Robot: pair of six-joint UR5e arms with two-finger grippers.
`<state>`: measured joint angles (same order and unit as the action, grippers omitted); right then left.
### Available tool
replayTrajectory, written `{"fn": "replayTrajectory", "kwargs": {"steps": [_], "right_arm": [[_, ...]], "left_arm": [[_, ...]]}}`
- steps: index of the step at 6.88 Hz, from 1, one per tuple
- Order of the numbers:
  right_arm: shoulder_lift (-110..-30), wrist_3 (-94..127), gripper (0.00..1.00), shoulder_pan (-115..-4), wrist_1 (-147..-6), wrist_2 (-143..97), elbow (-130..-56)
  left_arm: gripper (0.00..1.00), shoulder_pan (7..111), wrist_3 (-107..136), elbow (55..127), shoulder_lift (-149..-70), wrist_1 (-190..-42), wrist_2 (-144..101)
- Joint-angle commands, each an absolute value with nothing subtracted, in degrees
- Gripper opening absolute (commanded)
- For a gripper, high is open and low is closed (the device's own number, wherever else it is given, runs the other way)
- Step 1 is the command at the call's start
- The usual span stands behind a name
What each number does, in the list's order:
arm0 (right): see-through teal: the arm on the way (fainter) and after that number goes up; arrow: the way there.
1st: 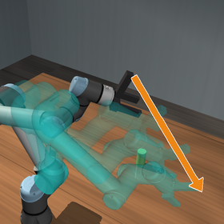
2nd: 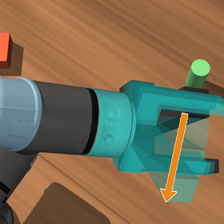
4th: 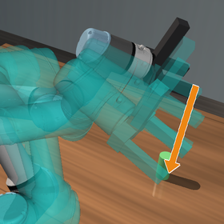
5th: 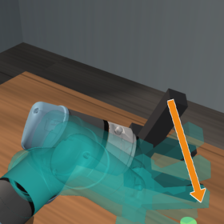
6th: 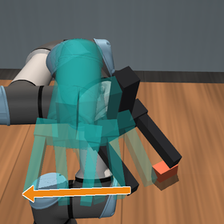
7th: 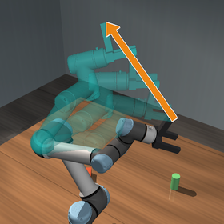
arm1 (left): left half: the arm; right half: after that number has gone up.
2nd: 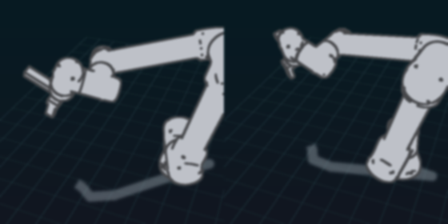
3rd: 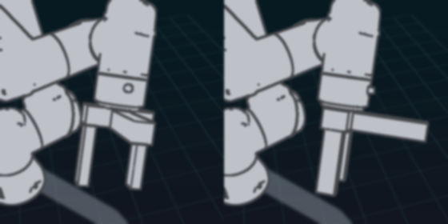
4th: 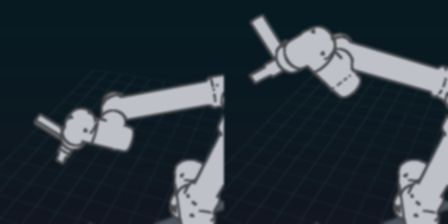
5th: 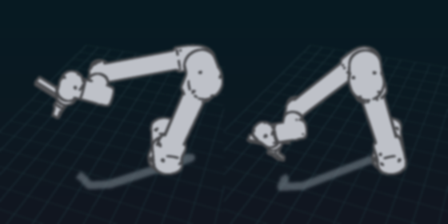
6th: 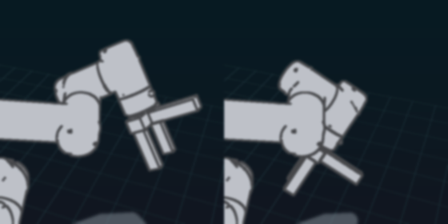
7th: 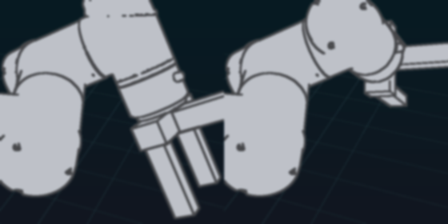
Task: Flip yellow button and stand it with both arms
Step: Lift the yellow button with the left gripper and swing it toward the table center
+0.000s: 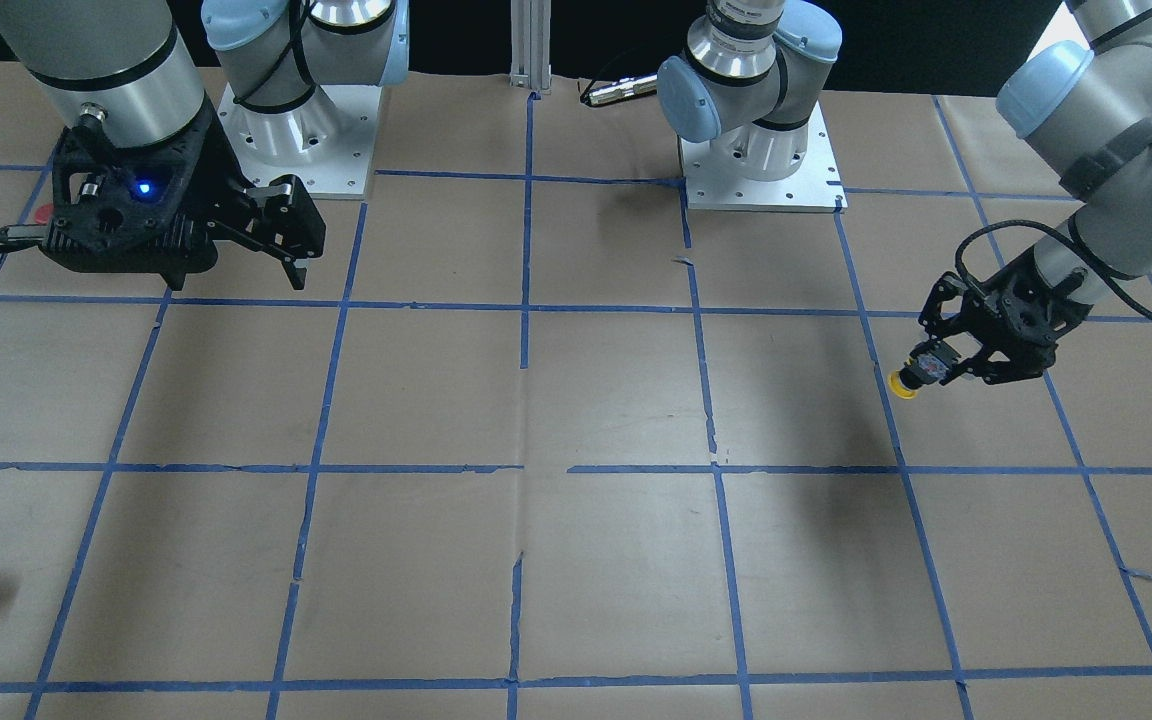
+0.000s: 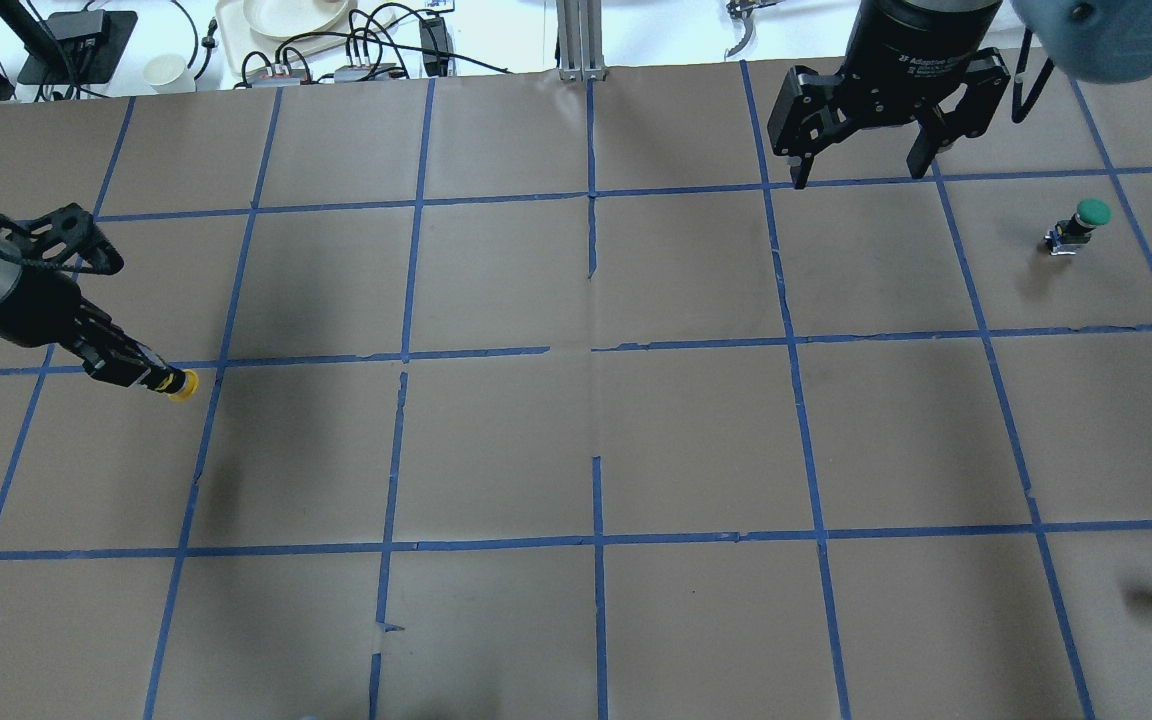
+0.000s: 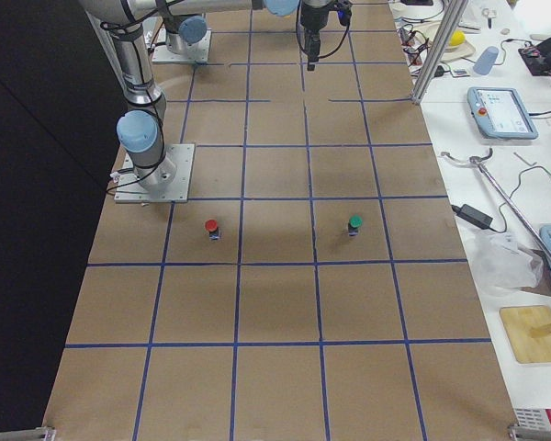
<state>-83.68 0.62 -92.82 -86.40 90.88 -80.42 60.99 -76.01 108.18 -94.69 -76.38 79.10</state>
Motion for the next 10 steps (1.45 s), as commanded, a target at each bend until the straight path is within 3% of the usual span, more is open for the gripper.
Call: {"fn": "replayTrajectory", "kwargs": {"steps": [1,3,6,10], "right_arm": [[-83.67,0.62,1.0,-92.72,-86.4,90.88,-80.42],[-83.67,0.62,1.0,-92.72,-86.4,90.88,-80.42],[-83.67,0.62,1.0,-92.72,-86.4,90.88,-80.42],[-83.67,0.53,1.0,-92.55,-86.31,90.88,-80.42]], "left_arm": [[0.21,66.26,-70.52,102.41,-92.56,-95.02,67.57],[0.21,68.54,-66.71,102.22,-92.11,-106.04,53.94],[0.21,80.47,-60.48,103.35,-91.06,-110.12,26.99],[0.21,85.35,-60.99,110.98,-87.65,-111.8,5.19]]}}
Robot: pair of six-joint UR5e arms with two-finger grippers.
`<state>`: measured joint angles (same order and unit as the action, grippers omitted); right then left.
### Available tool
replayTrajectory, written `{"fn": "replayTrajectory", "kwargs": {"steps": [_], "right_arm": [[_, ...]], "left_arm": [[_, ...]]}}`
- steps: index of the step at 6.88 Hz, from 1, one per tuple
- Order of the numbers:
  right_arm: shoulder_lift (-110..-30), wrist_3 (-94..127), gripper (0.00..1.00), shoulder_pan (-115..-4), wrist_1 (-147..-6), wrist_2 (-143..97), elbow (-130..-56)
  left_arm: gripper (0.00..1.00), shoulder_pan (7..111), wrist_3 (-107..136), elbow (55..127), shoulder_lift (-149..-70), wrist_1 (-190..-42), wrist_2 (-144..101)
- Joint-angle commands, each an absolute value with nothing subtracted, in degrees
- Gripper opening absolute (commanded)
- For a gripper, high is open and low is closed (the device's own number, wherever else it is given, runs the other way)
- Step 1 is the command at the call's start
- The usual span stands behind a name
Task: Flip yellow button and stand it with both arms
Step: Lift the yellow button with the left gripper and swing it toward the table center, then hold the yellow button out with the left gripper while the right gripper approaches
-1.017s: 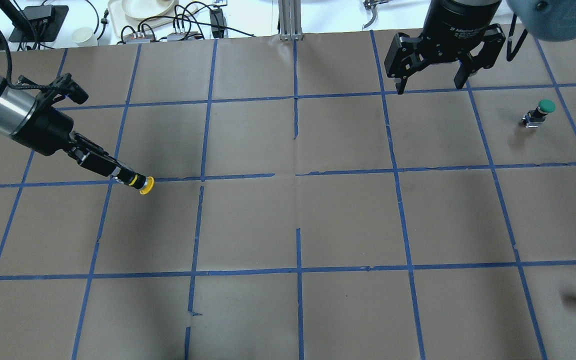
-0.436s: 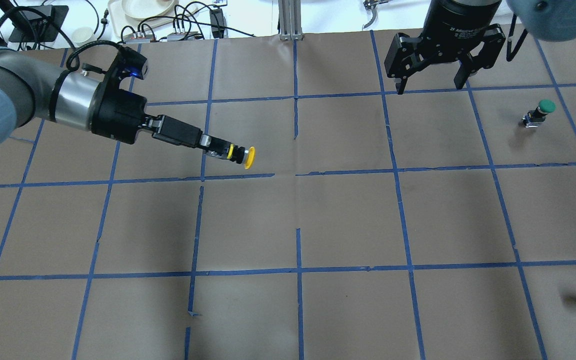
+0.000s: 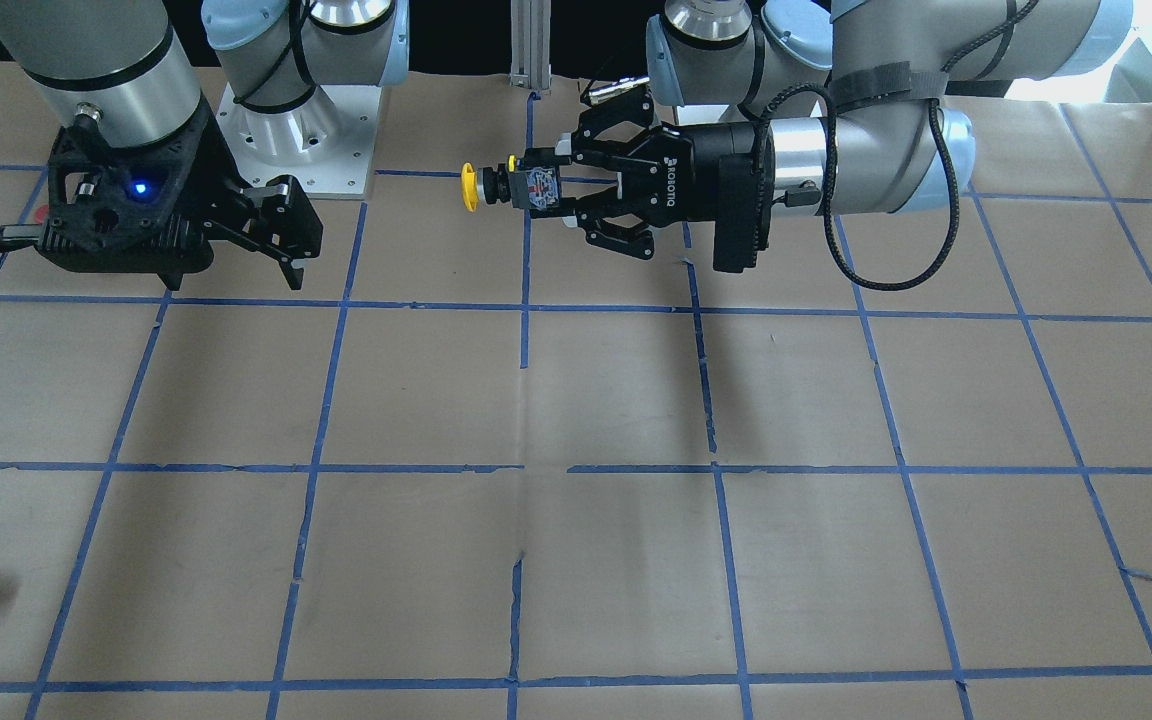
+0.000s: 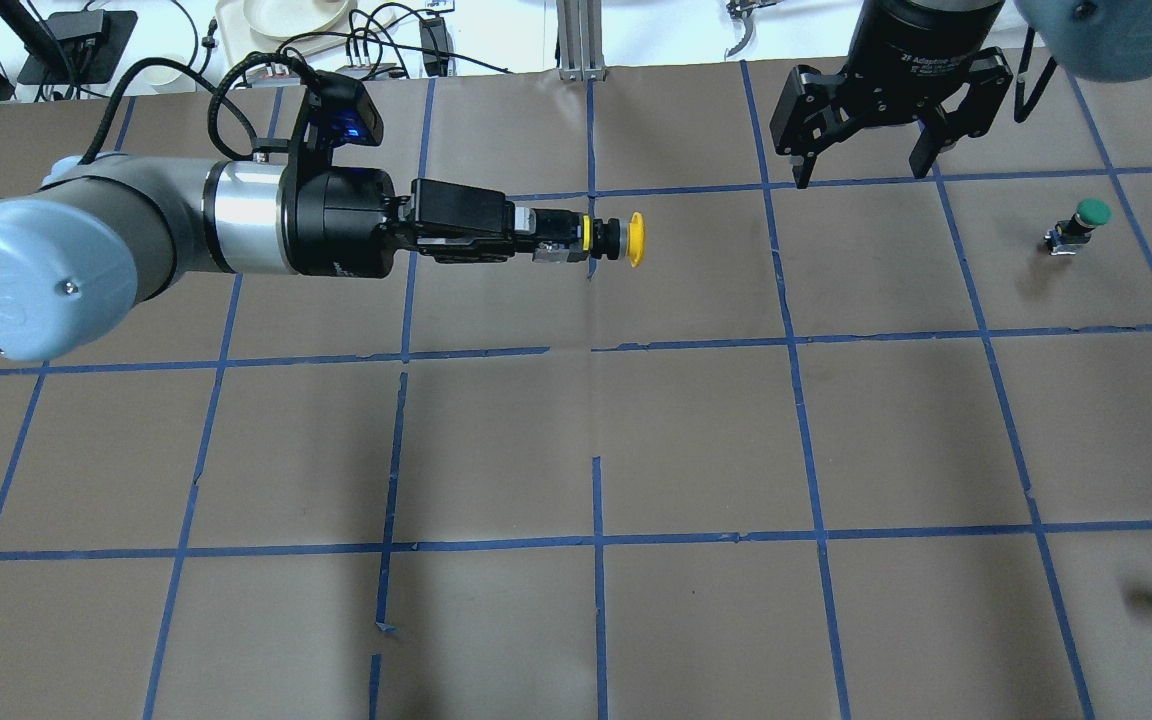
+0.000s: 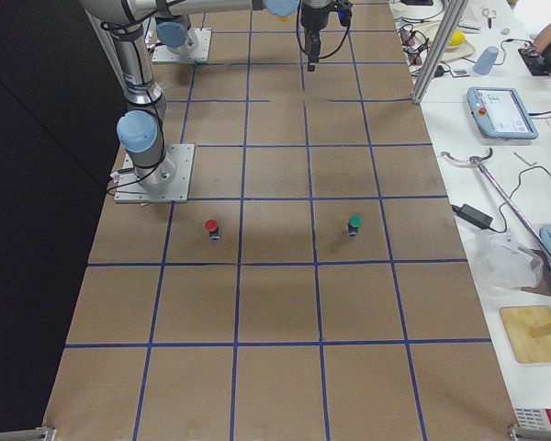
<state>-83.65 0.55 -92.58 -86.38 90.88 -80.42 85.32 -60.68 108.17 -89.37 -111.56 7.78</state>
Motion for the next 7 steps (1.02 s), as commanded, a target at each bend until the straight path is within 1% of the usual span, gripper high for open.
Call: {"fn": "replayTrajectory", "kwargs": {"steps": [1,3,5,7], "right_arm": [[-83.67,0.53,1.0,-92.55,-86.4,90.88,-80.42],[-83.67,0.53,1.0,-92.55,-86.31,90.88,-80.42],[-83.67,0.53,1.0,-92.2,-85.87,90.88,-80.42],[-85.24,0.7,1.0,-92.02,-85.87,89.05,-79.81]], "left_arm": [[0.21,85.69,-60.56,112.92,-86.41,-111.71,-0.47],[0.21,85.87,-60.65,113.38,-87.89,-111.88,-4.39],[0.21,85.96,-59.77,113.29,-87.54,-112.67,-4.74],[0.2,86.04,-59.77,113.03,-87.45,-117.57,-4.57]]}}
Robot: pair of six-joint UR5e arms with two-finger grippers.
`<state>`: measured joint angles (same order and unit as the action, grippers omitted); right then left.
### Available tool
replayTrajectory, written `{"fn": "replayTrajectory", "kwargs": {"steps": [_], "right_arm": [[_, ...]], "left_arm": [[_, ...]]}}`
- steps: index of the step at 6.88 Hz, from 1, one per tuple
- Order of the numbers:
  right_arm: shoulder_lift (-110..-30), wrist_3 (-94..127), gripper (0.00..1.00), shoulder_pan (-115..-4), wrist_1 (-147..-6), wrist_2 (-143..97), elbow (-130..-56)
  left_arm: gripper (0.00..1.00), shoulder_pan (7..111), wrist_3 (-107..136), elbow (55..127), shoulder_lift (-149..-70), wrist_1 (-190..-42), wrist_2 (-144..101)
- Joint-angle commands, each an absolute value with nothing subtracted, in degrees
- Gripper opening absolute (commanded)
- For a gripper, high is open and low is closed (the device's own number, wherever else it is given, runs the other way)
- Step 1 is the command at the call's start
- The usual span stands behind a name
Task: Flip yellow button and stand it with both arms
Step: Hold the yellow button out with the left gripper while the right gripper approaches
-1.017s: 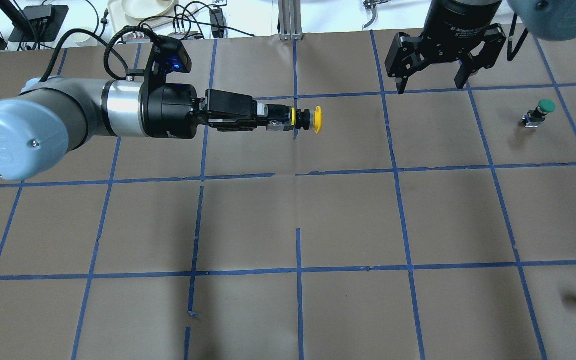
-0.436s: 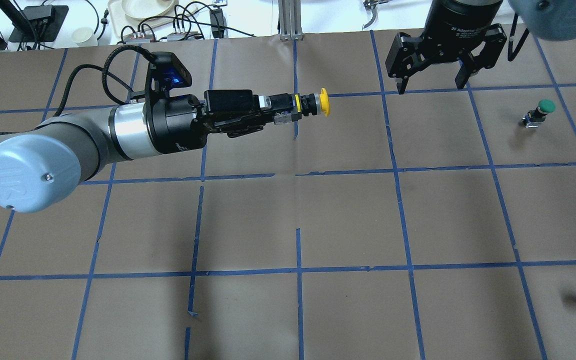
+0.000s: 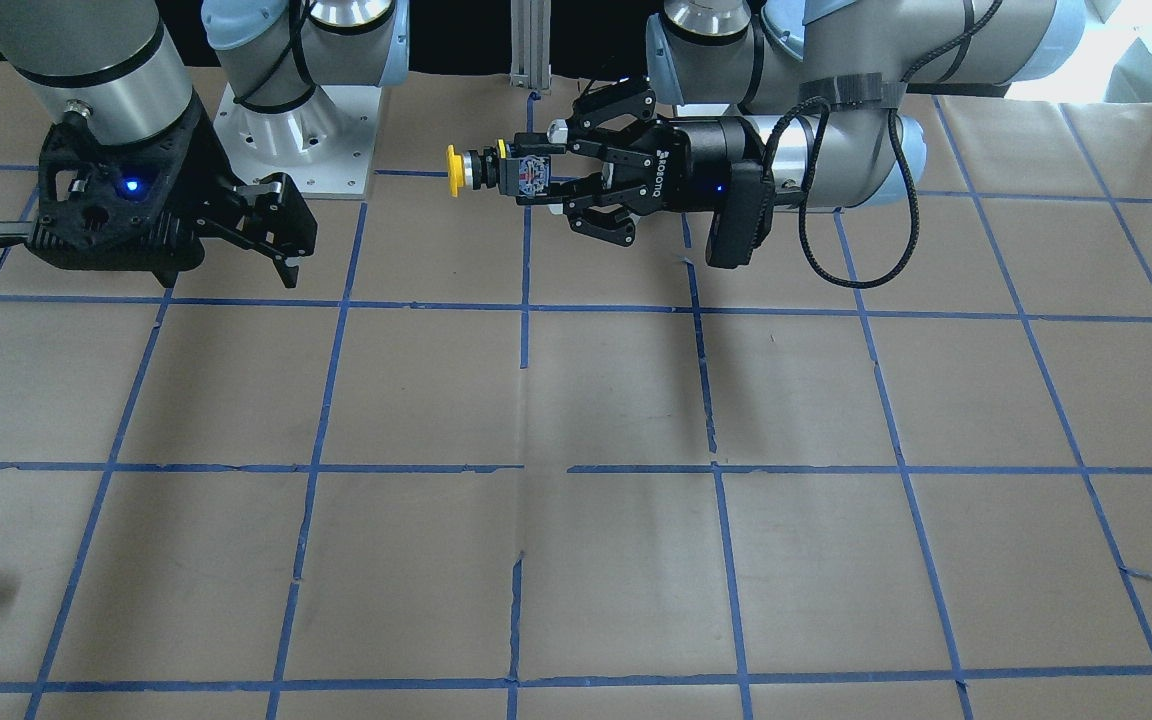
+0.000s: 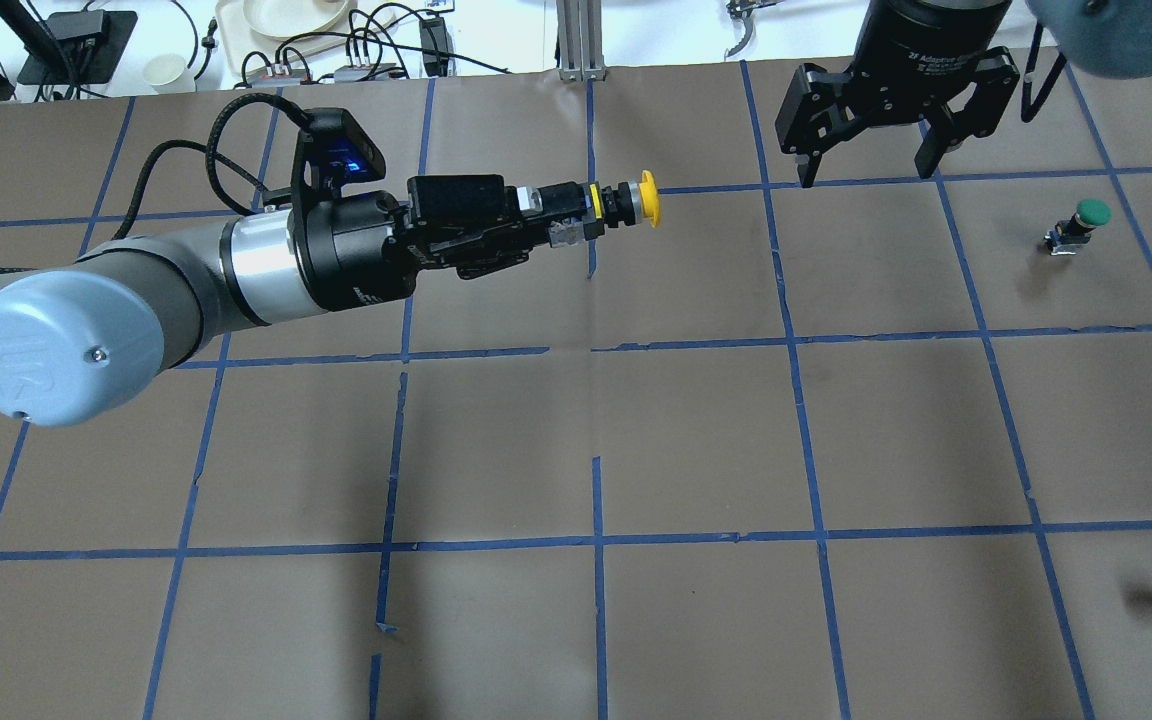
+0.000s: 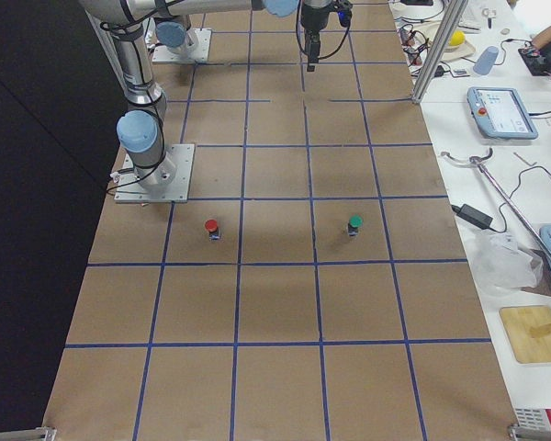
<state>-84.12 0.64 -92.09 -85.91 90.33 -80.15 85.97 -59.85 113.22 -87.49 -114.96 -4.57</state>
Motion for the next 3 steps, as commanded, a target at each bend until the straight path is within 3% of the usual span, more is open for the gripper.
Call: {"fn": "replayTrajectory", "kwargs": {"steps": [1,3], "right_arm": [[-86.12,0.79,1.0,-91.67,-84.91,87.12,-80.33],[-86.39,1.06,0.99,-83.46,-79.5,76.11,-80.42]], "left_arm": [[0.2,86.04,-59.77,112.85,-87.45,-117.68,-4.66],[0.2,87.97,-57.66,112.59,-86.75,-117.51,-6.84]]}}
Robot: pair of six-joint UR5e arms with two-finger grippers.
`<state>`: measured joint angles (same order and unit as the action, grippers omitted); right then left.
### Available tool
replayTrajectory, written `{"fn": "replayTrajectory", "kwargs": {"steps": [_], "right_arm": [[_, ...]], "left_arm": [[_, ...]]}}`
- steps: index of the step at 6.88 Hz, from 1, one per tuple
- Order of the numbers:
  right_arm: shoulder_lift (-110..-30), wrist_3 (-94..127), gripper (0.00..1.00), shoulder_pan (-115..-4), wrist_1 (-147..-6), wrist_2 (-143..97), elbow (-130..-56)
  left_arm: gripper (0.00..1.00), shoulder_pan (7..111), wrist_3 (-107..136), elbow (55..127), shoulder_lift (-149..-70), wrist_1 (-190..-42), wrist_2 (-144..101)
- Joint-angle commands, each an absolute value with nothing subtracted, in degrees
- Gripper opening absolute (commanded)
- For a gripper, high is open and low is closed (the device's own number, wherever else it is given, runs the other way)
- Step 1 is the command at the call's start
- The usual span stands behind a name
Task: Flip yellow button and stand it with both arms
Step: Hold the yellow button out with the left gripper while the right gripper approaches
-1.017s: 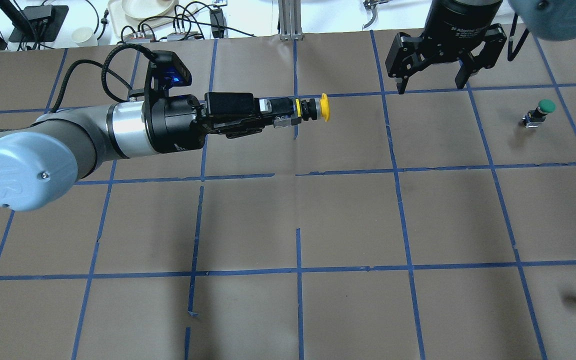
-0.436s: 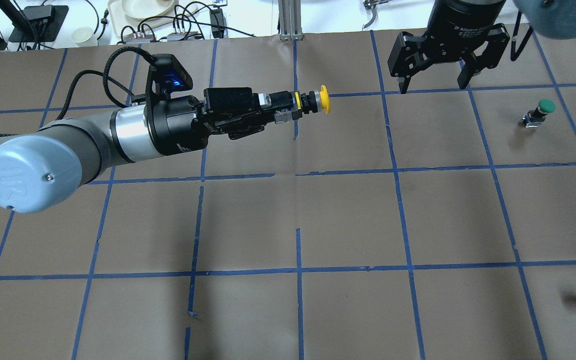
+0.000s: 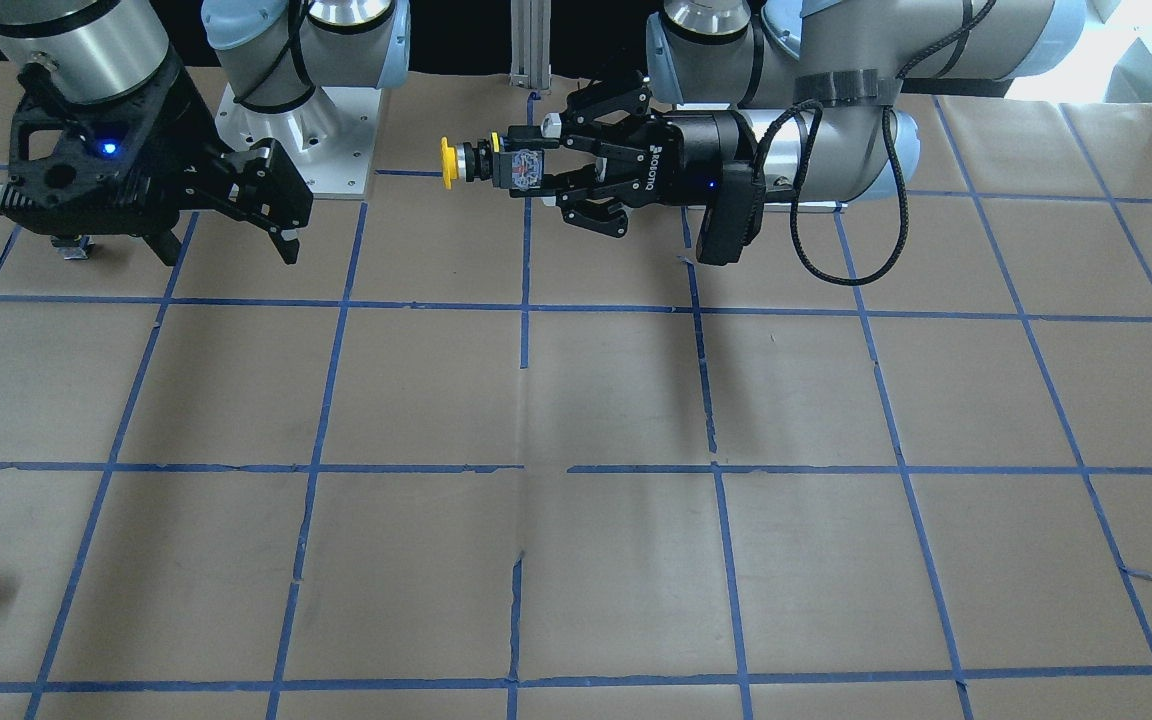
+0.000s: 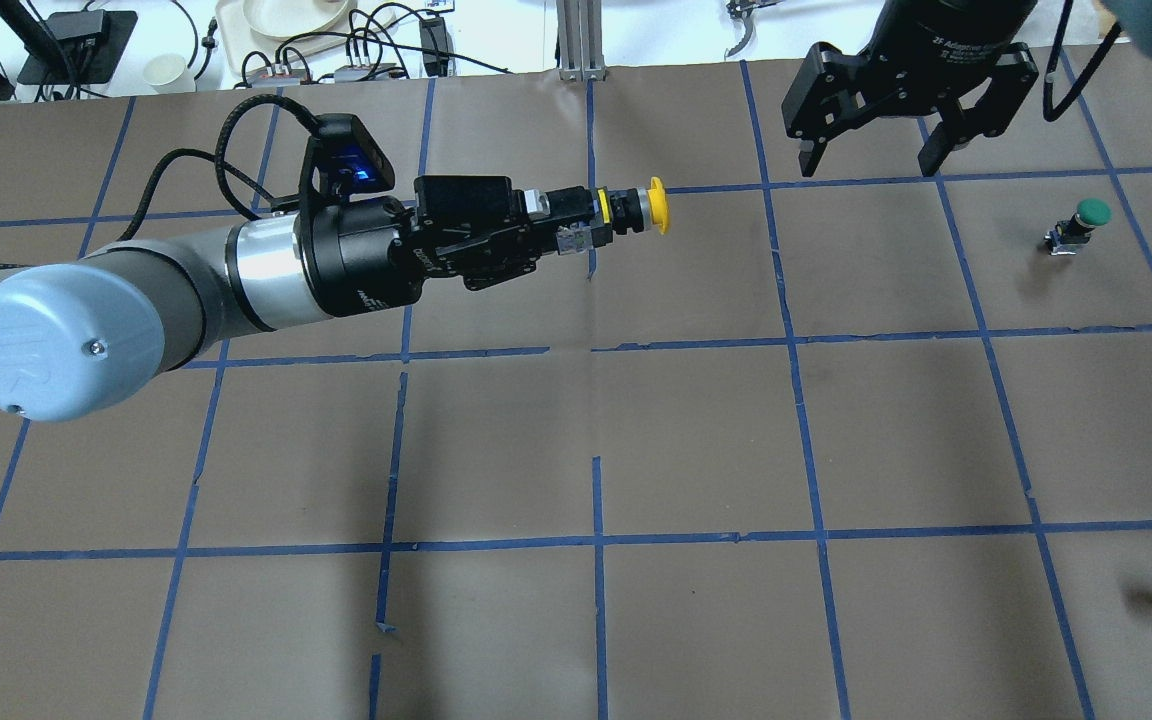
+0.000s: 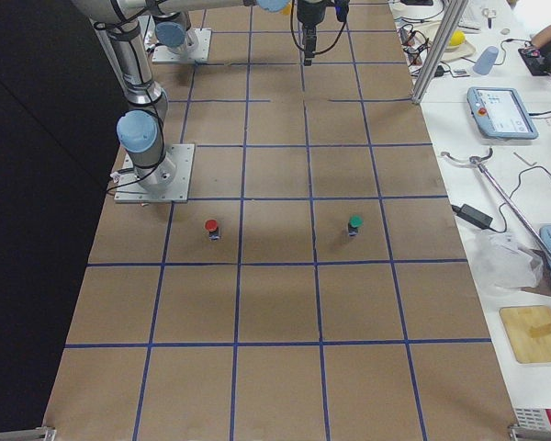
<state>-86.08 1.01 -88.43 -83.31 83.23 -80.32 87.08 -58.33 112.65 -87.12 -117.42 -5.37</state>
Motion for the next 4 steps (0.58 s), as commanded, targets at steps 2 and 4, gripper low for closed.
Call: {"fn": "replayTrajectory", "kwargs": {"steps": [2,4], "right_arm": [[-86.22,0.18,1.0,-76.05,-64.66,58.07,-80.42],[-86.31,0.53,0.99,-69.03,-50.87,46.4,-82.34]], "left_arm": [[0.2,88.15,-57.57,112.5,-86.84,-117.51,-7.03],[0.2,88.33,-57.57,112.5,-87.45,-117.51,-8.17]]}}
